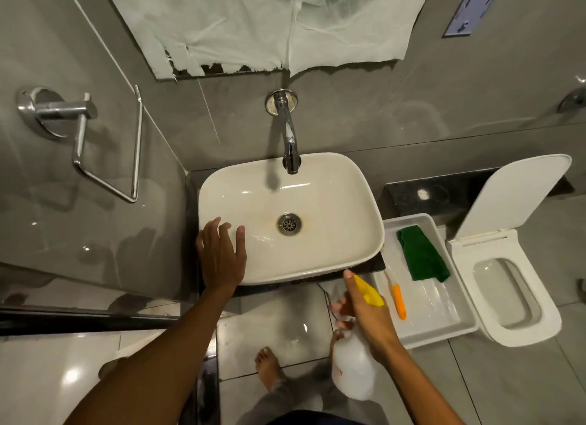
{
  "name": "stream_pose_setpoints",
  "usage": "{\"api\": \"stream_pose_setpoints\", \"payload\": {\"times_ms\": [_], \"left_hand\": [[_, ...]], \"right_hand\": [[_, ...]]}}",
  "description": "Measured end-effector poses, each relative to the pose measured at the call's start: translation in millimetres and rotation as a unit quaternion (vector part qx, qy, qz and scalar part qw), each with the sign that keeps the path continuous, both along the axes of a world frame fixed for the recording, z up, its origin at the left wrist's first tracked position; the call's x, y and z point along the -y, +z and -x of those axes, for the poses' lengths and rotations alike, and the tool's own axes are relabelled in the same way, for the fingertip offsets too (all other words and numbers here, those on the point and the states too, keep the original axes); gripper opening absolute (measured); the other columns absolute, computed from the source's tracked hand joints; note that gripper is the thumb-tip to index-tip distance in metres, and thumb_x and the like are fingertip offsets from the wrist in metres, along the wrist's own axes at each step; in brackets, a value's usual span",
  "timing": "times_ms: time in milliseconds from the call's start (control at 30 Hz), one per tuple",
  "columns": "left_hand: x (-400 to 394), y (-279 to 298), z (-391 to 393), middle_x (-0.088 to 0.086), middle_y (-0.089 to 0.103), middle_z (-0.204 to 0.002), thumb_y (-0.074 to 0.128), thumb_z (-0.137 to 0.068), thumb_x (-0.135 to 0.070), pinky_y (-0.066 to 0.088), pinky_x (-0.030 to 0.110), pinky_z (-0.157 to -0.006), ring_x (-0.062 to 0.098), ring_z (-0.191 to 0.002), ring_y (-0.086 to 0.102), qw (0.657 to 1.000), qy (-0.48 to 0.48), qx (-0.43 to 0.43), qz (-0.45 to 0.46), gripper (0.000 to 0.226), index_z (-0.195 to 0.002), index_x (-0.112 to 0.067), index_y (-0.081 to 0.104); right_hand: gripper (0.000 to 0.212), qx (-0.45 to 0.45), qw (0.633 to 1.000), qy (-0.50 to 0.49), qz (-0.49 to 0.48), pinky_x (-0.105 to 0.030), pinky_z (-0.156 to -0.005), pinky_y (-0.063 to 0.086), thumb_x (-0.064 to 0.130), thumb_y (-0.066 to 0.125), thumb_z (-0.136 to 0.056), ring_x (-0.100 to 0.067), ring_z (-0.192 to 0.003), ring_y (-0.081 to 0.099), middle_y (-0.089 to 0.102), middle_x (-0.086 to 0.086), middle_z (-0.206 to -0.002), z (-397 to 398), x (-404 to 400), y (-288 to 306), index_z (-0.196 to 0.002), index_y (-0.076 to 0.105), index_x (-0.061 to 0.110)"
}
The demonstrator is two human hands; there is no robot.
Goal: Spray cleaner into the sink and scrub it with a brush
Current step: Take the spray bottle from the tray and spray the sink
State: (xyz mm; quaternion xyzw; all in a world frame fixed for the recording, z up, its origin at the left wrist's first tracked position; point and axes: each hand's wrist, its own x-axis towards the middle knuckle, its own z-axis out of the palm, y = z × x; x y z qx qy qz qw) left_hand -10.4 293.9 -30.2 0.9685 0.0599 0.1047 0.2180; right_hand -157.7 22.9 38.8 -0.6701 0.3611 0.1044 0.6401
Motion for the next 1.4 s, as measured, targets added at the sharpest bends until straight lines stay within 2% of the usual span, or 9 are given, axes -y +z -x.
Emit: {"api": "stream_pose_setpoints", "payload": {"times_ms": [167,333,467,567,700,1033,1233,1300,1400], "left_hand": [[0.3,0.4,0.0,0.017,0.061,-0.146,0.044,-0.109,-0.042,0.036,0.055,-0.122,0.038,-0.136,0.055,1.000,-0.003,0.004,0.004,0.045,-0.123,-0.006,0.067],[6.8,6.6,-0.7,0.018,0.065,-0.140,0.047,-0.107,-0.040,0.038,0.058,-0.118,0.039,-0.133,0.059,1.000,0.005,0.009,0.027,0.044,-0.121,-0.003,0.069],[25.5,31.7,-19.9,0.012,0.074,-0.104,0.056,-0.106,-0.039,0.048,0.050,-0.094,0.035,-0.100,0.068,0.992,-0.014,0.055,0.117,0.036,-0.102,-0.006,0.070],[46.6,63.6,-44.1,0.001,0.062,-0.073,0.051,-0.107,-0.056,0.047,0.039,-0.072,0.024,-0.073,0.058,0.990,-0.083,0.032,0.107,0.054,-0.072,-0.014,0.057],[86.5,101.8,-71.2,-0.005,0.055,-0.059,0.050,-0.093,-0.081,0.041,0.032,-0.065,0.022,-0.064,0.056,0.989,-0.104,0.038,0.094,0.073,-0.059,-0.017,0.052],[112.8,122.1,-79.8,-0.005,0.058,-0.060,0.063,-0.089,-0.078,0.046,0.032,-0.068,0.019,-0.063,0.058,0.989,-0.087,0.044,0.109,0.064,-0.062,-0.021,0.052],[108.2,96.3,-66.2,0.001,0.059,-0.056,0.066,-0.092,-0.070,0.047,0.032,-0.063,0.024,-0.057,0.058,0.990,-0.121,0.026,0.069,0.068,-0.059,-0.011,0.056],[117.9,87.0,-58.4,0.001,0.060,-0.058,0.067,-0.095,-0.066,0.050,0.035,-0.062,0.025,-0.058,0.058,0.988,-0.138,0.020,0.062,0.065,-0.060,-0.011,0.055],[140.1,72.8,-46.8,-0.002,0.057,-0.065,0.068,-0.097,-0.059,0.050,0.036,-0.062,0.023,-0.063,0.055,0.981,-0.183,0.021,0.056,0.055,-0.067,-0.015,0.055]], "right_hand": [[0.047,-0.009,0.999,0.027,-0.024,-0.045,-0.067,0.065,0.077,0.067,-0.081,-0.031,-0.076,0.082,0.075,-0.003,-0.070,0.6,-29.8,-5.4,-0.103,0.080,0.037],[0.059,0.001,0.997,0.058,-0.051,-0.051,-0.073,0.067,0.078,0.065,-0.082,-0.023,-0.091,0.080,0.078,-0.016,-0.088,-8.9,-46.9,2.8,-0.094,0.079,0.022],[0.048,0.044,0.996,0.054,-0.046,-0.046,-0.070,0.068,0.077,0.067,-0.081,-0.016,-0.092,0.080,0.081,-0.004,-0.089,-28.1,-55.5,18.5,-0.109,0.079,0.040],[0.047,0.077,0.995,0.045,-0.032,-0.039,-0.063,0.067,0.078,0.067,-0.080,-0.014,-0.087,0.080,0.081,-0.004,-0.085,-47.1,-58.0,29.8,-0.103,0.079,0.038],[0.042,0.110,0.994,0.025,-0.007,-0.036,-0.059,0.066,0.078,0.065,-0.081,-0.014,-0.078,0.079,0.080,-0.006,-0.079,-70.8,-56.5,41.2,-0.096,0.079,0.041],[0.032,0.139,0.990,0.012,0.027,-0.026,-0.054,0.062,0.079,0.061,-0.082,-0.009,-0.080,0.078,0.080,0.002,-0.079,-79.0,-33.2,43.9,-0.093,0.076,0.052],[0.057,0.083,0.995,-0.043,0.019,-0.027,-0.060,0.064,0.089,0.064,-0.068,-0.022,-0.076,0.079,0.081,-0.004,-0.082,-35.5,34.1,12.0,-0.089,0.079,0.037],[0.052,0.066,0.995,-0.076,0.028,-0.032,-0.065,0.064,0.081,0.066,-0.077,-0.022,-0.082,0.079,0.081,-0.004,-0.085,-21.3,63.8,-2.0,-0.094,0.081,0.034],[0.027,0.044,0.991,-0.121,0.036,-0.026,-0.070,0.061,0.078,0.068,-0.078,-0.013,-0.089,0.079,0.082,0.004,-0.093,-5.4,104.4,-21.8,-0.092,0.077,0.057]]}}
